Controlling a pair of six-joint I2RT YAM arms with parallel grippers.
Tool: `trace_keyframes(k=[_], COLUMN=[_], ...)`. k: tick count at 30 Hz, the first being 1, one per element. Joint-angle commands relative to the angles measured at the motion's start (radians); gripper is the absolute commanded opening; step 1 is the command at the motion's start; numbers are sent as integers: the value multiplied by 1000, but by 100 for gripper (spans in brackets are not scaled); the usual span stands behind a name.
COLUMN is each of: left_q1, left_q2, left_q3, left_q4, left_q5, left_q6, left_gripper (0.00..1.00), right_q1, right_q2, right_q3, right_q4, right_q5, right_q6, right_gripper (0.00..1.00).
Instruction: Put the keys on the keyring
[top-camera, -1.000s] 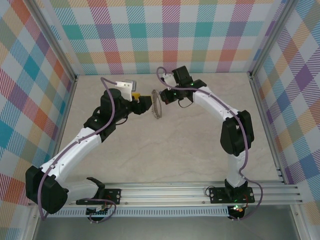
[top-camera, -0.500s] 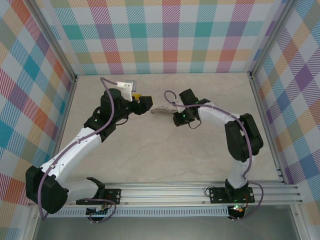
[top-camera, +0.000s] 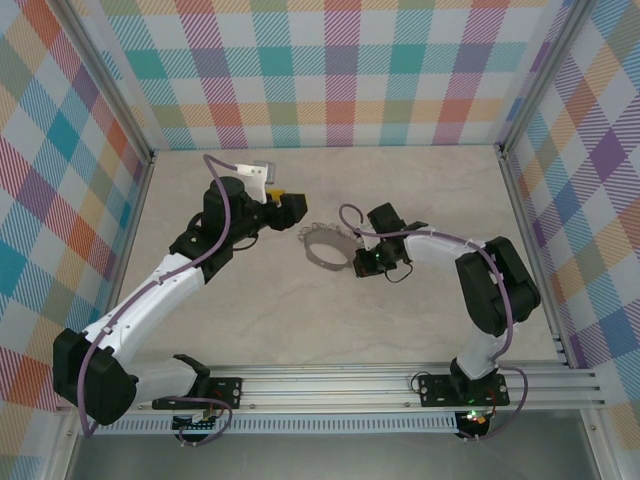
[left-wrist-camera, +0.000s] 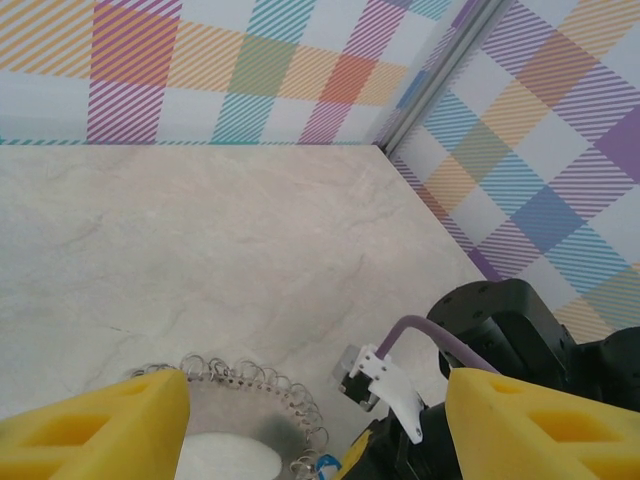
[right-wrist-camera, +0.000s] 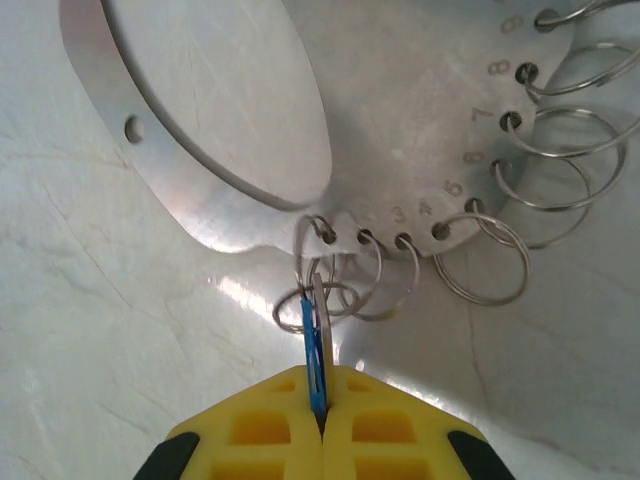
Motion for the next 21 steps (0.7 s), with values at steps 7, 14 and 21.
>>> trace_keyframes(k=[7, 14, 21], left_q1=[9, 9, 9], left_q2=[12, -17, -108], left_q3=[-6, -23, -71], left_q4=[14, 13, 14], left_q5=[36, 55, 10], left_q6=[-7, -7, -9], left_gripper=[70, 78, 100], right_q1=[39, 20, -19], right_q2=[-178, -511, -693], right_q3=[-95, -157, -118], right_q4=[26, -25, -126], right_q5=[-174, -199, 6], right_q6=[39, 125, 145], right_gripper=[23, 89, 100])
